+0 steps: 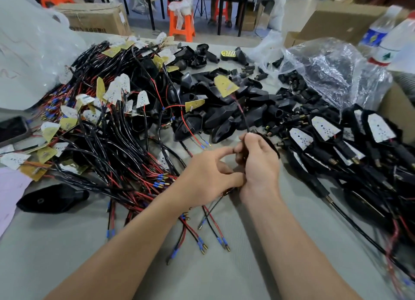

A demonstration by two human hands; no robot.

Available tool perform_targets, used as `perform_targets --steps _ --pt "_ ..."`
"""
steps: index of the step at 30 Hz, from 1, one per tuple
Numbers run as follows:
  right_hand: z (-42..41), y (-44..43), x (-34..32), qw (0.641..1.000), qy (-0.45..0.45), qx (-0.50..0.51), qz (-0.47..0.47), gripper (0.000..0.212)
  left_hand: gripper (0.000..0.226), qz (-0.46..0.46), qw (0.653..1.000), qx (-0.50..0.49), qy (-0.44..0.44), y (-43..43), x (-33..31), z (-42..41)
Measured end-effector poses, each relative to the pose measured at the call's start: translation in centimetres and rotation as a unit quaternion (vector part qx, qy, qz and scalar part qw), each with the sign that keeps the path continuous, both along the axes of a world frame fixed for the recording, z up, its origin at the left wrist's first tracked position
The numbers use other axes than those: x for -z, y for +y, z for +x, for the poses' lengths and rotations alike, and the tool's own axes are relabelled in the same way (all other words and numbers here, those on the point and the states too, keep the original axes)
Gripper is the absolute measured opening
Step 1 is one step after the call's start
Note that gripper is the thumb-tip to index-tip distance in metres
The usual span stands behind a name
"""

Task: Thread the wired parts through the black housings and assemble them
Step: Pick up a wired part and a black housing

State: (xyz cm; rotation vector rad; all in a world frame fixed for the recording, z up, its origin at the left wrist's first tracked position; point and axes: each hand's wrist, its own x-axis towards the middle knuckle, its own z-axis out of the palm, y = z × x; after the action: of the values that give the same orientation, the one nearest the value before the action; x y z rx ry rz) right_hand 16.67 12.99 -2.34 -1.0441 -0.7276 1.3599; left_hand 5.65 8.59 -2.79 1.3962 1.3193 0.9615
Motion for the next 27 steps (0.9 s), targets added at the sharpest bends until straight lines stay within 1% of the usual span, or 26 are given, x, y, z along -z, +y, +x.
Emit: perform_targets --steps 1,2,3,5,6,8,10,12,14,15,16,17,18,20,21,22,24,26,27 --pt "-0.2 0.1 0.1 1.000 0.009 -0.006 0.000 0.033 0.059 0.003 1.000 0.007 -0.002 -0.3 0.2 -0.2" --pt "-0.1 0.3 -0.1 1.000 0.022 -0.009 0.002 0.032 0.060 -0.001 1.000 0.011 -0.013 -0.5 0.3 -0.4" --pt "0.1 0.6 -0.3 0.999 0.037 -0.011 0.007 0.029 0.053 -0.009 1.000 0.013 -0.016 -0.7 0.3 -0.6" --pt "1.0 1.5 -0.9 0.998 0.065 -0.011 0.018 0.023 0.034 -0.028 1.000 0.011 0.006 -0.9 0.3 -0.9" --pt "1.7 1.9 -1.1 0.997 0.075 -0.006 0.020 0.021 0.027 -0.030 0.999 0.009 0.021 -1.0 0.2 -1.1" --pt "3.4 2.7 -1.5 0.997 0.080 0.017 0.014 0.020 0.021 -0.025 0.999 -0.005 0.024 -1.0 -0.2 -1.4" --pt "5.2 3.3 -1.7 0.996 0.084 0.039 0.014 0.021 0.022 -0.011 0.999 -0.033 -0.011 -1.1 -0.9 -1.7" --pt "6.4 3.5 -1.6 0.996 0.079 0.032 0.033 0.021 0.034 0.024 0.996 -0.076 -0.036 -1.1 -1.3 -1.8" --pt "6.6 3.4 -1.3 0.999 0.010 0.002 0.041 0.023 0.033 0.080 0.988 -0.129 -0.013 -1.0 -1.2 -1.9" --pt "6.4 3.2 -1.1 0.998 -0.039 -0.014 0.038 0.023 0.030 0.102 0.984 -0.144 0.003 -1.0 -1.2 -2.2" --pt "6.2 3.2 -0.8 0.996 -0.085 -0.024 0.034 0.024 0.033 0.113 0.984 -0.138 0.009 -1.1 -1.2 -2.6" --pt "6.0 3.2 -0.7 0.991 -0.125 -0.029 0.030 0.025 0.040 0.109 0.988 -0.106 -0.009 -1.3 -1.3 -3.0" --pt "6.0 3.3 -0.5 0.986 -0.163 -0.034 0.027 0.026 0.045 0.093 0.993 -0.054 -0.049 -1.4 -1.6 -3.3" --pt "5.9 3.3 -0.3 0.969 -0.239 -0.050 0.029 0.030 0.048 0.072 0.989 0.036 -0.125 -1.6 -2.0 -3.7" --pt "5.8 3.3 -0.2 0.961 -0.270 -0.059 0.035 0.031 0.048 0.075 0.987 0.036 -0.136 -1.6 -2.1 -3.7" --pt "5.7 3.2 -0.1 0.953 -0.293 -0.066 0.041 0.033 0.045 0.087 0.988 0.003 -0.126 -1.5 -2.0 -3.7" --pt "5.4 2.7 0.0 0.936 -0.343 -0.056 0.058 0.032 0.033 0.124 0.986 -0.099 -0.050 -1.1 -1.6 -3.7" --pt "5.1 2.3 -0.1 0.908 -0.408 0.004 0.093 0.027 0.026 0.147 0.969 -0.190 0.061 -0.9 -1.2 -3.5" --pt "5.2 2.1 -0.1 0.890 -0.440 0.044 0.117 0.025 0.028 0.159 0.955 -0.214 0.128 -0.9 -1.1 -3.4"
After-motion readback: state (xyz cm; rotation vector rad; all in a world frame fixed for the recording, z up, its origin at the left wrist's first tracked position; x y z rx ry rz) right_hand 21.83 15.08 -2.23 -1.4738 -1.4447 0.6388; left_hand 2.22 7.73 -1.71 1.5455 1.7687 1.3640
